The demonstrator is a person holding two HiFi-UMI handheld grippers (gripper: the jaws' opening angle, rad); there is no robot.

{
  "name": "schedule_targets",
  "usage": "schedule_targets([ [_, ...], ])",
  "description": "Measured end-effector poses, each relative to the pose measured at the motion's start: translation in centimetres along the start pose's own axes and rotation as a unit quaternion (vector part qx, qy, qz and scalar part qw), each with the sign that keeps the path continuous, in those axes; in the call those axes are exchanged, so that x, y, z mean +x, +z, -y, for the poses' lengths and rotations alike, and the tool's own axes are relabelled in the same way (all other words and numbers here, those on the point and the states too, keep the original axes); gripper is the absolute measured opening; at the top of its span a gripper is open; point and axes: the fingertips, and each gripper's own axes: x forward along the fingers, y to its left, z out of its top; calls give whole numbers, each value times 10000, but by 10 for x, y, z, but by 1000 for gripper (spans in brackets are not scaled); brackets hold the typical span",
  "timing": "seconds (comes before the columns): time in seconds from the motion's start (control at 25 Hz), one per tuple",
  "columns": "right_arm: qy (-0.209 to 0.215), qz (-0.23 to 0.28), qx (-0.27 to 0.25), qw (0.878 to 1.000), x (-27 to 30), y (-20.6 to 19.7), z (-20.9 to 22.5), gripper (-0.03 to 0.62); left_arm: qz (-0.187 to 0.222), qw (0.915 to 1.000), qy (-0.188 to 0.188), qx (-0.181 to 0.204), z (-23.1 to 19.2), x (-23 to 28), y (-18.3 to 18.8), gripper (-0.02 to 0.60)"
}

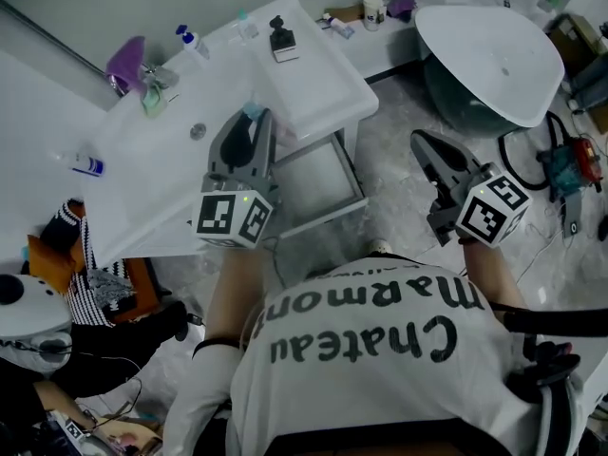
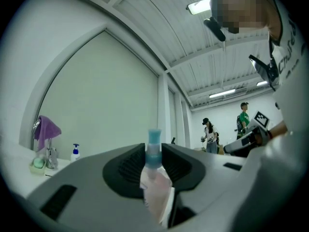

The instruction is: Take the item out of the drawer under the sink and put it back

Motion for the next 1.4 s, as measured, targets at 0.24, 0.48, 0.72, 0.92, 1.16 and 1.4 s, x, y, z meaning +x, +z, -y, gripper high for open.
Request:
schedule_targets([
  [0.24,137,-35,-80,9999,-11,8,25,11,-12,9999,102,86,21,13,-4,109],
  [0.48,224,-113,-140,9996,-17,7,51,11,11,9995,320,-14,31,27,-16,109],
  [0.72,309,-164,-118,9993,-18,9,75,11,79,9989,472,14,36,41,-16,109],
  [0.92,428,-258,-56,9987,-13,12,93,11,101,9979,632,120,34,54,-10,109],
  [1.16,547,-298,96,9980,-5,14,106,11,22,9970,756,192,34,63,-3,109],
  [1.4,654,-343,142,9972,13,15,108,11,26,9968,785,153,26,73,5,109],
])
